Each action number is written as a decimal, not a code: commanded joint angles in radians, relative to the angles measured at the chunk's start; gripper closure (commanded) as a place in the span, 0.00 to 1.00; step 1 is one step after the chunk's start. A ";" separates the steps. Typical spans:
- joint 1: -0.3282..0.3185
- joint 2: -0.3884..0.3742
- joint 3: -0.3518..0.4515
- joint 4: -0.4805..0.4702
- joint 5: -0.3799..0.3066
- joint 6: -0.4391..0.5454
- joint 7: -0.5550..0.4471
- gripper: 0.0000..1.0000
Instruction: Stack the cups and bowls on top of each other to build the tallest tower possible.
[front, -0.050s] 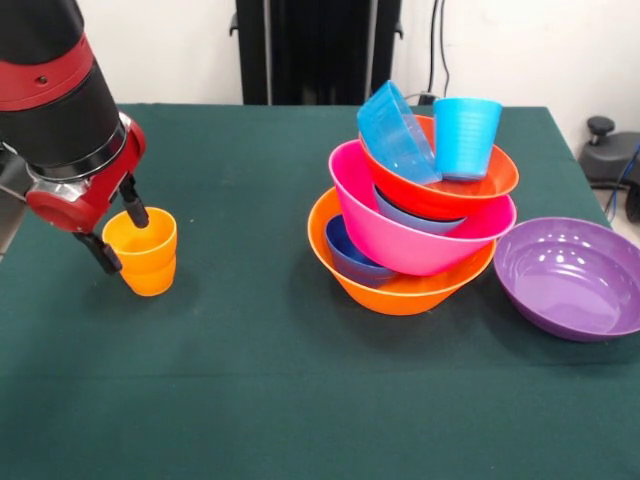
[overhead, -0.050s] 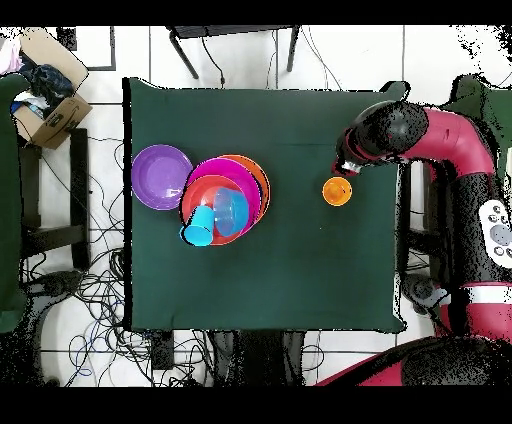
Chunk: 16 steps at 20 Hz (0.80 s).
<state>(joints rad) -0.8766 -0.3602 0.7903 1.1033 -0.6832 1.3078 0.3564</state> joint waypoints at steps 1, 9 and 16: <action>-0.011 0.014 -0.049 0.053 -0.031 -0.075 -0.096 0.00; -0.027 0.039 -0.033 0.070 -0.054 -0.139 -0.143 0.00; -0.025 0.062 -0.038 0.052 -0.056 -0.158 -0.154 0.00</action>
<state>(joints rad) -0.9222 -0.3450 0.7899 1.1160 -0.6832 1.2111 0.3564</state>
